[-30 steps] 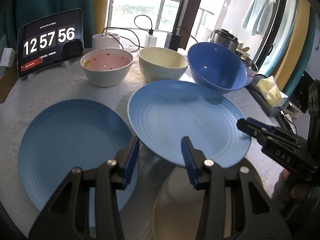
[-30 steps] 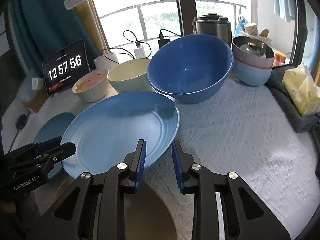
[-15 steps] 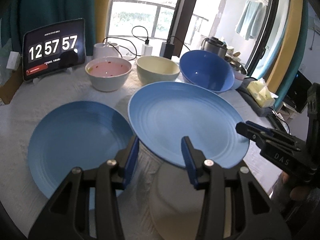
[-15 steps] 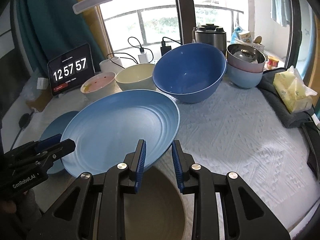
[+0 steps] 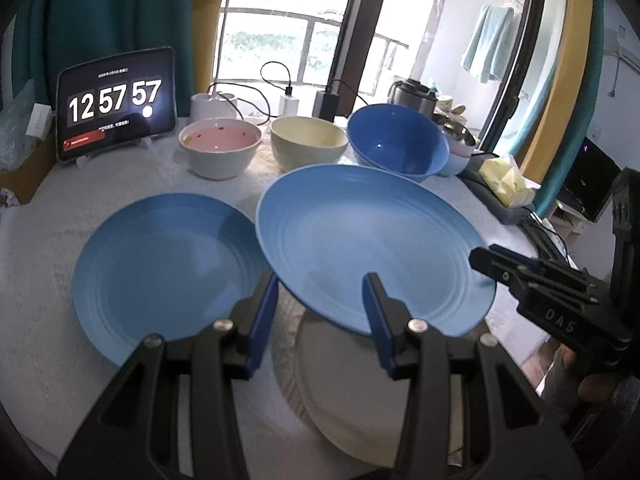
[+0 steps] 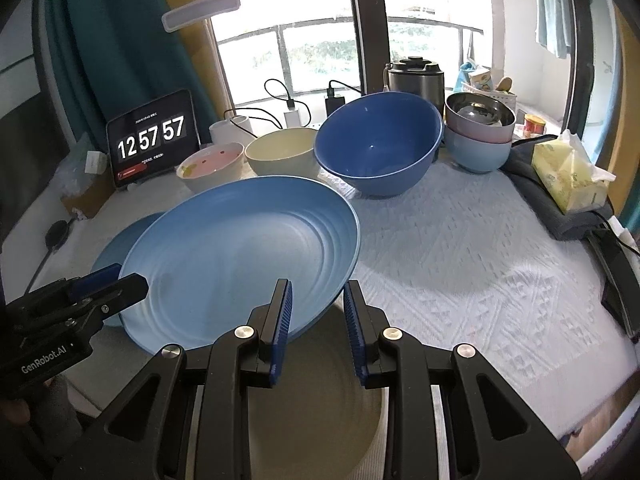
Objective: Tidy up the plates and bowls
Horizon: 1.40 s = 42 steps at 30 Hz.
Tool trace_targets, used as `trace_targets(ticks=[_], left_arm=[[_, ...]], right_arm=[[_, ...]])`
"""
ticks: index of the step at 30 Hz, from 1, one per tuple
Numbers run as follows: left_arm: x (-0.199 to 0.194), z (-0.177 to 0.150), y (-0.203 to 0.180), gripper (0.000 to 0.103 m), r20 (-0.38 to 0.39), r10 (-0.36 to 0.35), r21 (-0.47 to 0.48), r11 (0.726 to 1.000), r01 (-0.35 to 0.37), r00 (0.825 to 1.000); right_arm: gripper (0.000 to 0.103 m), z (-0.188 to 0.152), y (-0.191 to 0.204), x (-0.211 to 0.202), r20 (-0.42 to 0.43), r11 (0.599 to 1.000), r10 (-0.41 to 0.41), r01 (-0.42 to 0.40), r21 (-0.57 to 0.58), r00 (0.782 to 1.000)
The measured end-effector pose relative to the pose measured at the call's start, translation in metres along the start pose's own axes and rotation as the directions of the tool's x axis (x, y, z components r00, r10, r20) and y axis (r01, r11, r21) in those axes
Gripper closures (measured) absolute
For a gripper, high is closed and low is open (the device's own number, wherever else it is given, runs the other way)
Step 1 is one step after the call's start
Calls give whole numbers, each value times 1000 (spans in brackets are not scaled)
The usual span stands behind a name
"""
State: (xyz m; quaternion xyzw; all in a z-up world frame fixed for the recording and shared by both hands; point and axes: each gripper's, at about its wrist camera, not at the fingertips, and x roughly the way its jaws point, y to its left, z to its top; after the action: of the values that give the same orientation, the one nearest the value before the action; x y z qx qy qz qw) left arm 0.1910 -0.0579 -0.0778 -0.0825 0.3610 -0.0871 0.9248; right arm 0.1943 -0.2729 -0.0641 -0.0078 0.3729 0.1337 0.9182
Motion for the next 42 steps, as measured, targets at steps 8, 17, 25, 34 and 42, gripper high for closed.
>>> trace_targets(ticks=[8, 17, 25, 34, 42], left_arm=[[-13, -14, -4, 58, 3, -15, 17, 1000, 15, 1000], [-27, -31, -7, 58, 8, -59, 37, 998, 59, 998], [-23, -53, -22, 58, -31, -66, 85, 994, 69, 997], [-17, -55, -2, 58, -35, 6, 52, 999, -4, 999], [3, -61, 7, 57, -110, 36, 23, 999, -34, 993]], right_arm=[[74, -14, 1, -16, 10, 1000, -16, 16, 4, 1000], [77, -32, 10, -27, 6, 1000, -22, 22, -5, 1000], [92, -56, 38, -22, -38, 998, -13, 11, -59, 999], [92, -65, 22, -21, -47, 999, -42, 42, -15, 998], [84, -74, -6, -31, -26, 990, -130, 131, 56, 991]])
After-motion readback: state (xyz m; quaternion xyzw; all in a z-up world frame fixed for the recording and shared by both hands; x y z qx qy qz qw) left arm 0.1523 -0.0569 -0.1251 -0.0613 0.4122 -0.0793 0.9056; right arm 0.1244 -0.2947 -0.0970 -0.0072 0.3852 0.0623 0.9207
